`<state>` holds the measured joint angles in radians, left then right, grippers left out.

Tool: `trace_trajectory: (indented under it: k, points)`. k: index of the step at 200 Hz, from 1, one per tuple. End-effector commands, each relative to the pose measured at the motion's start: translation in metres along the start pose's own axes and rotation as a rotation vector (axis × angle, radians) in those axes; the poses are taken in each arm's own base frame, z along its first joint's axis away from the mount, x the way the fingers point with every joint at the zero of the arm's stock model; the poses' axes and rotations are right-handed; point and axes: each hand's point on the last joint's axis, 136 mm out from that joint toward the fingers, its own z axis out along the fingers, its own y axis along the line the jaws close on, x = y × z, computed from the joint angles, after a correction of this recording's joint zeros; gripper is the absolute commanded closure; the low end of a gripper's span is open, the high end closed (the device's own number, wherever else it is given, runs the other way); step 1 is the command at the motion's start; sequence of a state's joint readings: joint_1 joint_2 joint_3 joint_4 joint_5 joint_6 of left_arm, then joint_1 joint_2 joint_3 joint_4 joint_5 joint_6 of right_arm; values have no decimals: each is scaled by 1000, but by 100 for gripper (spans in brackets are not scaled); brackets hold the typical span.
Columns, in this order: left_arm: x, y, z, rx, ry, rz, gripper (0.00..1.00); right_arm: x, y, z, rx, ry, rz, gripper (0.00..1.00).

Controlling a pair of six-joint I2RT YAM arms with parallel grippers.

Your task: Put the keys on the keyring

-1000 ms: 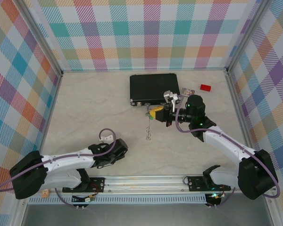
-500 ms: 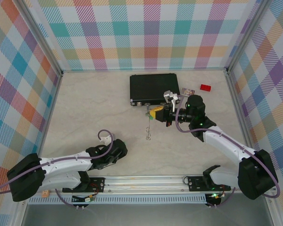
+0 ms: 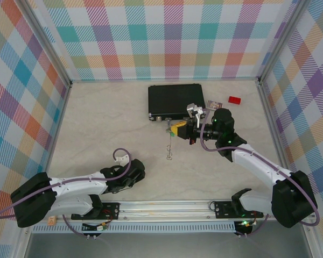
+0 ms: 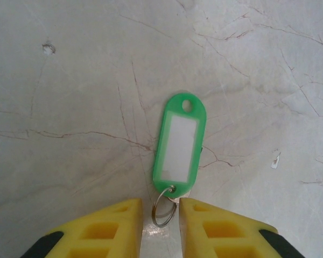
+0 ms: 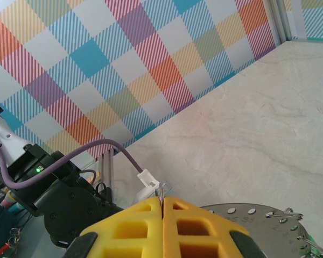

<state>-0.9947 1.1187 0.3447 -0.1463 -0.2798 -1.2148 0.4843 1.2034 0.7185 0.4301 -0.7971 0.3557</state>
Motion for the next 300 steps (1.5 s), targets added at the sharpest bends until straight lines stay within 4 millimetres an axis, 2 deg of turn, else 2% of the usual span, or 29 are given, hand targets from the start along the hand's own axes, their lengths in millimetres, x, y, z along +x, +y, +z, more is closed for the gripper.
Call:
trace_trajectory:
  k: [1,69,143,233,246,262,300]
  points:
    - [5,-11,1,31,21,6,76,-6,6,-1,-33,-22,-35,100]
    - [1,-20,-1,70,7,16,77,-7,6,-1,-35,-21,-34,100]
    - [2,-11,3,17,7,26,78,-7,6,0,-35,-22,-32,100]
    - [0,-3,3,-25,-5,23,88,-6,7,0,-42,-19,-29,100]
    - [-1,-2,3,-32,-7,30,96,-6,6,0,-41,-17,-25,100]
    - [-3,-2,1,-42,-15,38,100,-6,7,0,-42,-18,-25,100]
    - [-7,-4,-5,-51,-22,85,100,-6,7,0,-42,-18,-24,100]
